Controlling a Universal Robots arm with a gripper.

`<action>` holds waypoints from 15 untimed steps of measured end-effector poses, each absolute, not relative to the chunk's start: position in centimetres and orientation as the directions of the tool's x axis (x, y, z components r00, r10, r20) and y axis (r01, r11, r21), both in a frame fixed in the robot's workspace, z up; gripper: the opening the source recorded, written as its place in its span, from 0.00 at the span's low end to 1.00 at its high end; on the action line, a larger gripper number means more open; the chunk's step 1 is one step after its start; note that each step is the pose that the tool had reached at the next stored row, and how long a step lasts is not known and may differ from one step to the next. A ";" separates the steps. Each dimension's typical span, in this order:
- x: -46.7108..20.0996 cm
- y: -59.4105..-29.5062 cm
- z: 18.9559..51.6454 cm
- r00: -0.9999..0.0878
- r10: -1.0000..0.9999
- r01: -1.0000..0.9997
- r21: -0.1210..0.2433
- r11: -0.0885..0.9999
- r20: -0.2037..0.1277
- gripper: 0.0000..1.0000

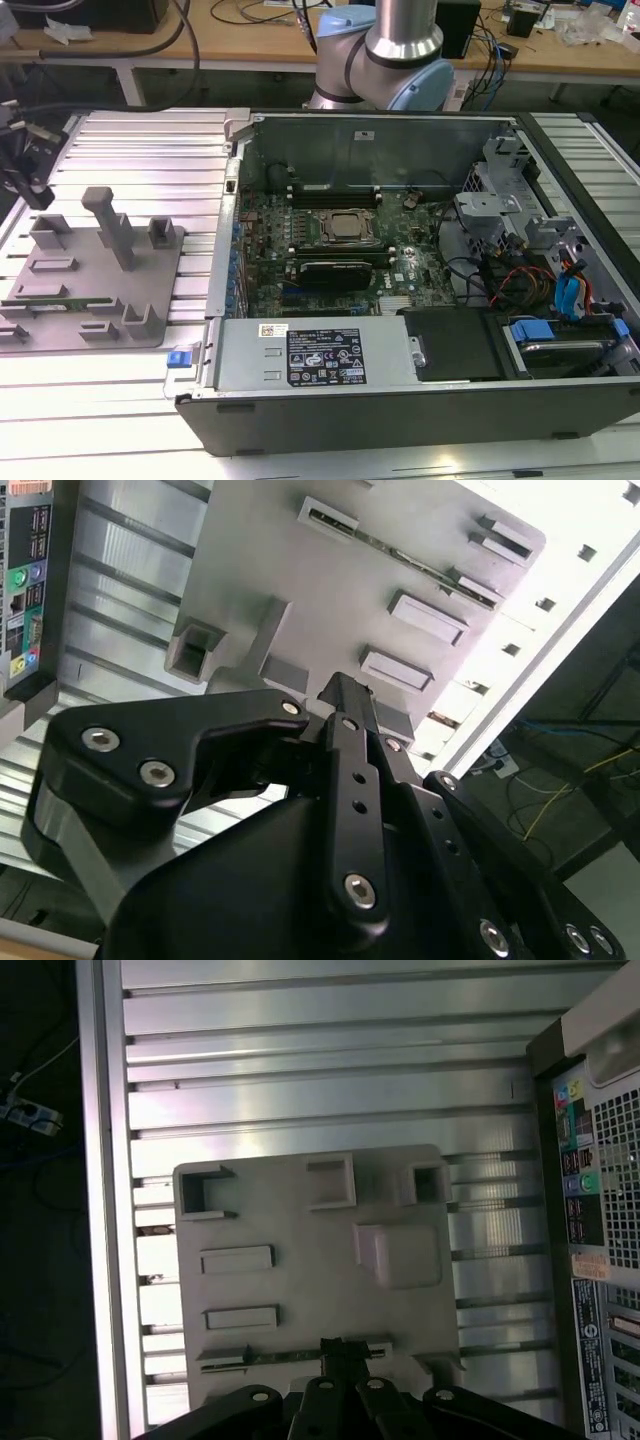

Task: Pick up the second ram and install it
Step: 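Reach for the second ram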

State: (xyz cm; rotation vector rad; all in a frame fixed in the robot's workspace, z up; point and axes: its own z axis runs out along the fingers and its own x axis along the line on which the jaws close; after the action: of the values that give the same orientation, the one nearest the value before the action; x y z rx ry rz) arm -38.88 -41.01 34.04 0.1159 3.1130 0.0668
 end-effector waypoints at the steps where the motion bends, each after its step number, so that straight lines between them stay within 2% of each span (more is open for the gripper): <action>1: -39.0 -41.0 34.0 -0.997 0.075 0.074 0.044 0.996 -0.024 0.08; 9: -39.8 -41.5 32.9 -0.997 0.075 0.074 0.044 0.996 -0.024 0.08; 15: -40.7 -43.7 31.8 -0.997 0.075 0.074 0.043 0.996 -0.024 0.08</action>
State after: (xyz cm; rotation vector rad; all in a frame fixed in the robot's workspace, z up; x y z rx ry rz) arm -40.67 -43.72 31.81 0.1158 3.1131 0.0663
